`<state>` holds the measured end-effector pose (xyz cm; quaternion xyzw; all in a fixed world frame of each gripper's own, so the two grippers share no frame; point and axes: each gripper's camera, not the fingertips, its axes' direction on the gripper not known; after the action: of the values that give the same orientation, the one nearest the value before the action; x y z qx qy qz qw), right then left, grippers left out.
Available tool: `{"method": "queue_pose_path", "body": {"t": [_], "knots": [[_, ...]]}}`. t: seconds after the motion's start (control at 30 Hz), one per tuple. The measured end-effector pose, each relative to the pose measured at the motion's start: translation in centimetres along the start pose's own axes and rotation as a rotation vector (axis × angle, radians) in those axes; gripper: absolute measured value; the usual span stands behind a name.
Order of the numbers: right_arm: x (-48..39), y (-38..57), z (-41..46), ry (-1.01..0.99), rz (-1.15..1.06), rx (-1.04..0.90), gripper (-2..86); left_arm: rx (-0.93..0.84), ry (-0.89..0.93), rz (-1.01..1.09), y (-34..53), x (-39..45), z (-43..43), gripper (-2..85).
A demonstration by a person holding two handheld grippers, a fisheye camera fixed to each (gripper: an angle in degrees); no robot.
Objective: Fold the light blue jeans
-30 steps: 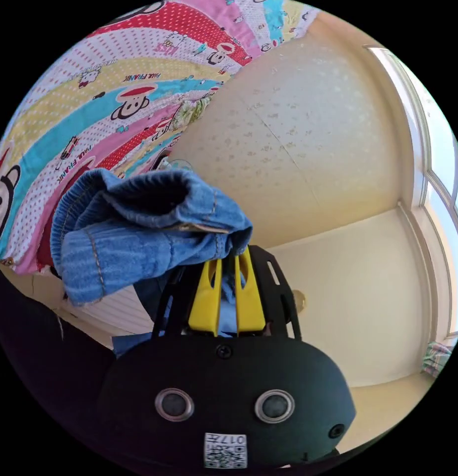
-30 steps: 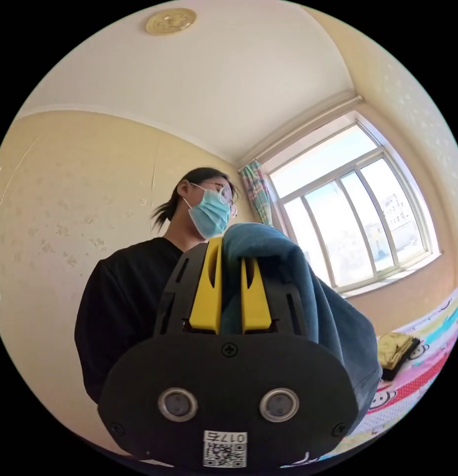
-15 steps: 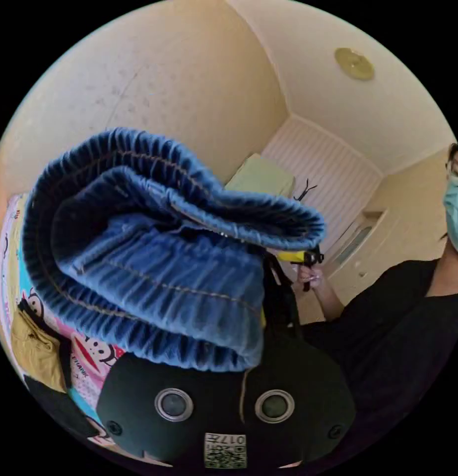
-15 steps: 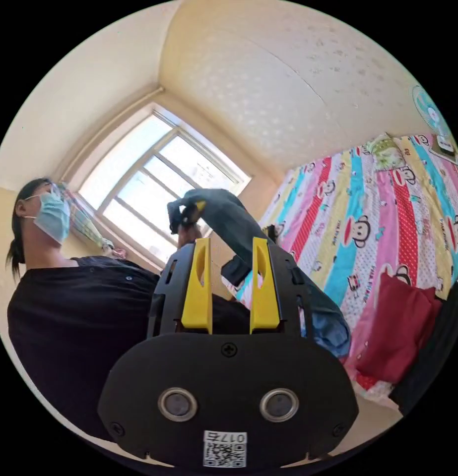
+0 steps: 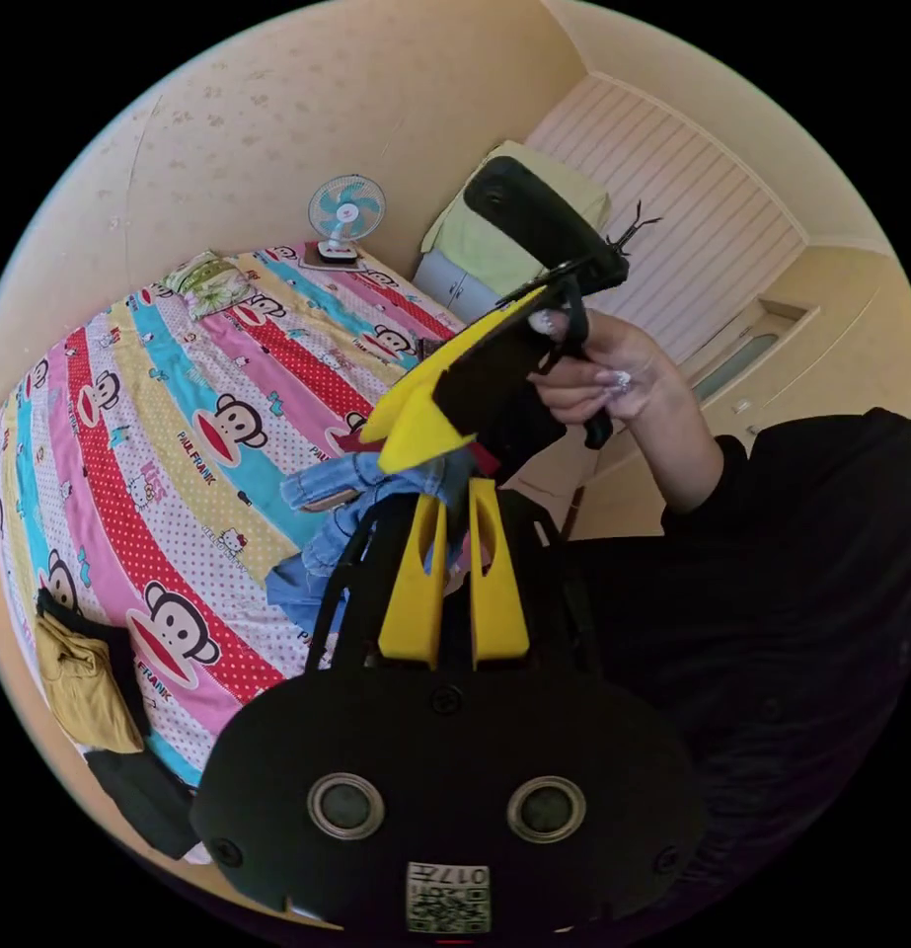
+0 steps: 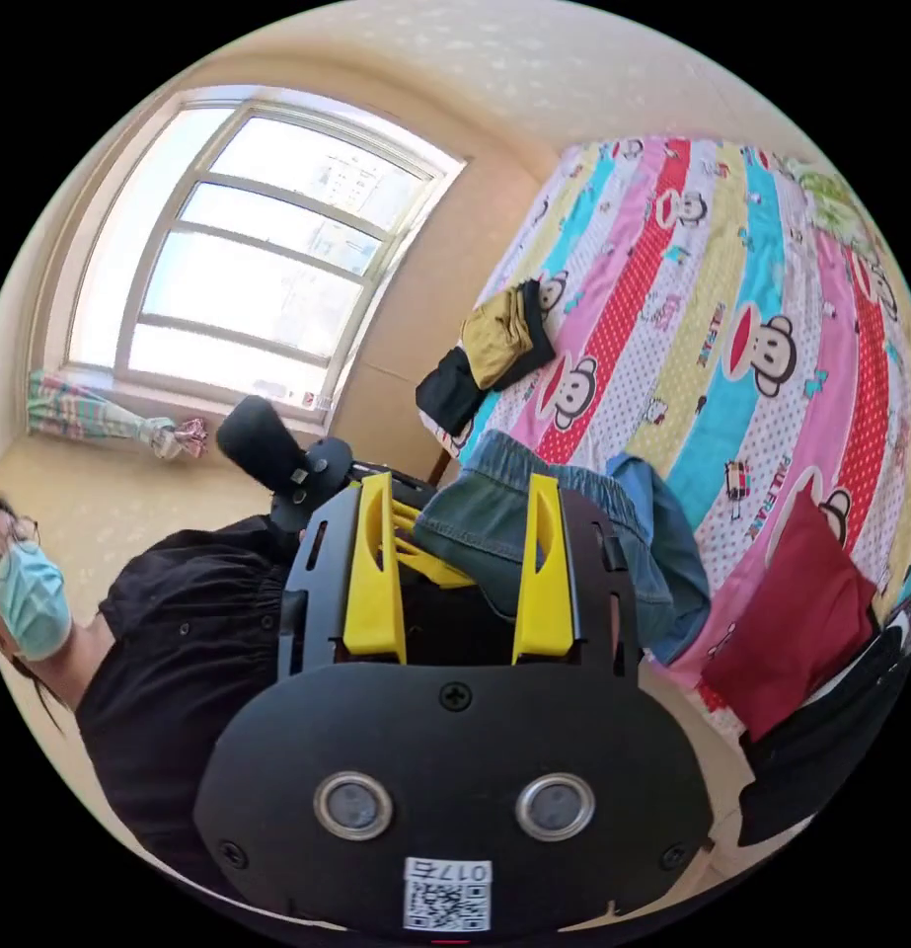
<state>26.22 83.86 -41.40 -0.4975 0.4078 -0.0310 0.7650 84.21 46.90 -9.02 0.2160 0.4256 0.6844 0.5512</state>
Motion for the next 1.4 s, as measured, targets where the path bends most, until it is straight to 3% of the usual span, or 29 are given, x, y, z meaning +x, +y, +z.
{"method": "queue_pose_path", "body": {"t": [0.07,0.37,0.43,0.6,0.83,1.03,1.23,1.33,1.4], "knots": [[1.1,-0.8,1.8,0.027,0.069,-0.066,16.0,-0.030,-0.051,0.016,0.3,1.2,1.4,3.1],[1.9,-1.0,4.4,-0.197,0.051,-0.190,4.6,-0.133,-0.083,0.060,2.5,3.3,5.6,4.0],[1.7,-0.1,2.9,-0.236,0.043,-0.082,3.9,-0.119,-0.096,0.029,2.7,3.1,5.3,4.6],[1.4,5.0,-3.3,-0.576,-0.120,0.302,3.3,0.014,-0.162,-0.078,4.2,1.5,1.7,7.1],[-2.7,9.0,-8.9,-0.841,-0.392,0.553,3.3,0.280,0.134,-0.380,10.4,-3.7,-4.7,16.0],[-11.0,8.8,-12.1,-0.921,-0.610,0.548,3.0,0.345,0.149,-0.595,15.2,-6.7,-6.2,19.0],[-19.6,8.9,-13.9,-0.991,-0.774,0.479,2.7,0.559,0.385,-0.460,16.4,-6.4,-9.5,18.3],[-22.6,9.2,-14.9,-0.966,-0.818,0.468,2.6,0.619,0.638,-0.326,15.2,-5.9,-11.0,7.3],[-23.9,10.5,-16.6,-0.933,-0.822,0.505,2.6,0.733,0.678,-0.277,15.6,-5.3,-13.6,4.9]]}}
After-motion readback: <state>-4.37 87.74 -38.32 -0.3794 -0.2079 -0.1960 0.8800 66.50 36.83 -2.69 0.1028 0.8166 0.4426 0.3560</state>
